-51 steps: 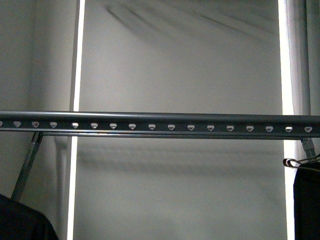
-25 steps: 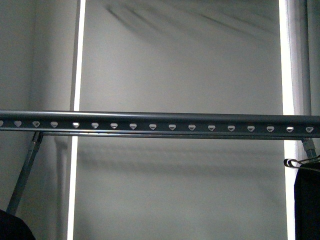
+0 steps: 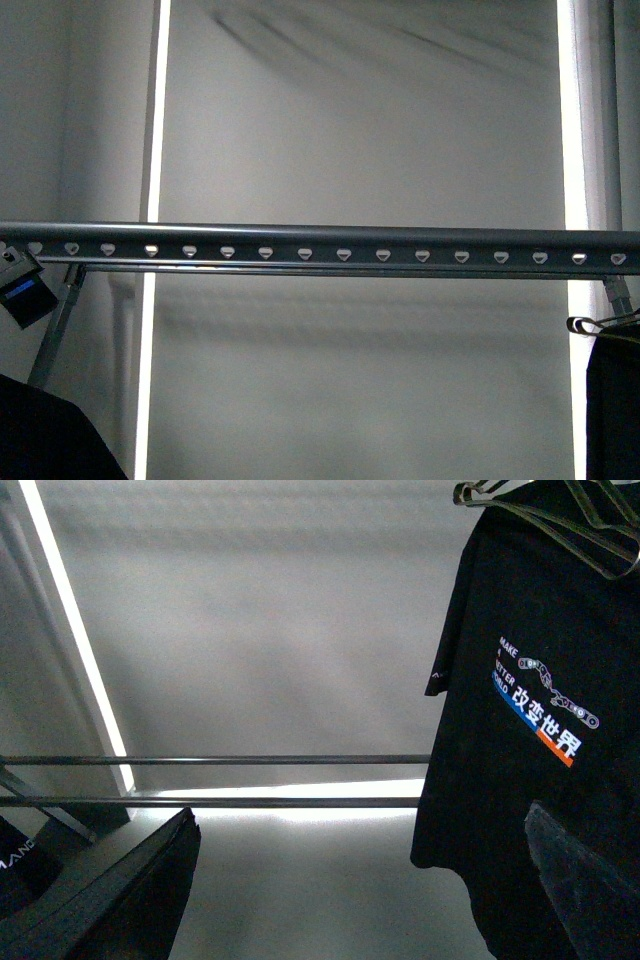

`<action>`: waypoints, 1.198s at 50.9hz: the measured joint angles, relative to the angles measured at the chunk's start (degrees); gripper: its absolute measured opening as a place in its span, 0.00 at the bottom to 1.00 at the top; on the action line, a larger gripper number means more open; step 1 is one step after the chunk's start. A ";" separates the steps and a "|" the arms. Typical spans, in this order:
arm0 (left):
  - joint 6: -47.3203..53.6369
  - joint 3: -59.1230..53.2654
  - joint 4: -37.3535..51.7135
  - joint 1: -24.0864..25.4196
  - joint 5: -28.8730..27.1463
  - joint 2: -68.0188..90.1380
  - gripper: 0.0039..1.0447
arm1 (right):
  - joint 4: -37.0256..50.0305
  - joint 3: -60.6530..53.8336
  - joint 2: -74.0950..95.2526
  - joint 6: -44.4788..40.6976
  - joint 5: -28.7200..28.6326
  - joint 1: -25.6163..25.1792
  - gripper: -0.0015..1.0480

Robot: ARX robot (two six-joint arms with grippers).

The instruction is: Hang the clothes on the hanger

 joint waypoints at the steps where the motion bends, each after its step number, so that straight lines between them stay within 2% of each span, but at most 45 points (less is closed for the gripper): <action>1: 0.00 0.68 -0.02 -0.15 -0.68 0.72 0.94 | 0.00 0.00 0.00 0.00 0.00 0.00 0.93; 9: 0.22 2.69 -0.39 -1.64 -2.82 3.28 0.92 | 0.00 0.02 0.00 0.00 0.02 0.00 0.93; 20: 1.01 2.89 -0.72 -2.05 -3.43 3.82 0.53 | 0.00 0.00 0.00 0.00 0.00 0.00 0.93; 25: 1.14 2.86 -0.81 -1.73 -2.84 3.82 0.41 | 0.00 0.00 0.00 0.00 0.00 0.00 0.93; 32: 1.99 0.90 -0.28 -0.70 0.48 3.28 0.16 | 0.00 0.00 0.00 0.00 0.00 0.00 0.93; 37: 2.23 -2.97 0.44 -0.09 4.37 1.27 0.03 | 0.00 0.00 0.00 0.00 0.00 0.00 0.93; 41: 5.57 -7.96 2.21 0.24 10.12 -2.58 0.03 | 0.00 0.02 0.00 0.00 0.00 0.00 0.93; 45: 11.63 -14.49 3.61 0.26 19.85 -8.61 0.03 | 0.00 0.00 0.00 0.00 0.00 0.00 0.93; 47: 16.76 -18.56 2.71 0.26 26.49 -12.63 0.03 | 0.00 0.00 0.00 0.00 -0.02 0.00 0.93; 48: 17.84 -19.37 2.16 0.28 27.91 -13.51 0.03 | 0.00 0.00 0.00 0.00 0.00 0.00 0.93; 49: 20.55 -21.68 0.15 0.52 32.13 -15.98 0.03 | 0.00 0.00 0.00 0.00 0.00 0.00 0.93; 50: 22.27 -22.82 -0.90 0.79 33.57 -17.18 0.03 | 0.00 0.00 0.00 0.00 0.00 0.00 0.93; 51: 27.02 -25.44 -3.45 1.57 39.15 -19.80 0.03 | 0.00 0.00 0.00 0.00 0.00 0.00 0.93; 52: 28.89 -26.51 -4.63 2.12 41.18 -20.83 0.03 | 0.00 0.00 0.00 0.00 0.00 0.00 0.93; 53: 32.79 -28.57 -7.61 3.15 45.90 -22.88 0.03 | 0.00 0.00 0.00 0.00 0.02 0.00 0.93; 57: 43.95 -30.97 -14.16 7.34 55.06 -25.03 0.03 | 0.00 0.00 0.00 0.00 0.00 0.00 0.93; 61: 52.46 -30.77 -18.93 10.99 60.33 -25.03 0.03 | 0.00 0.02 0.00 0.00 0.00 0.00 0.93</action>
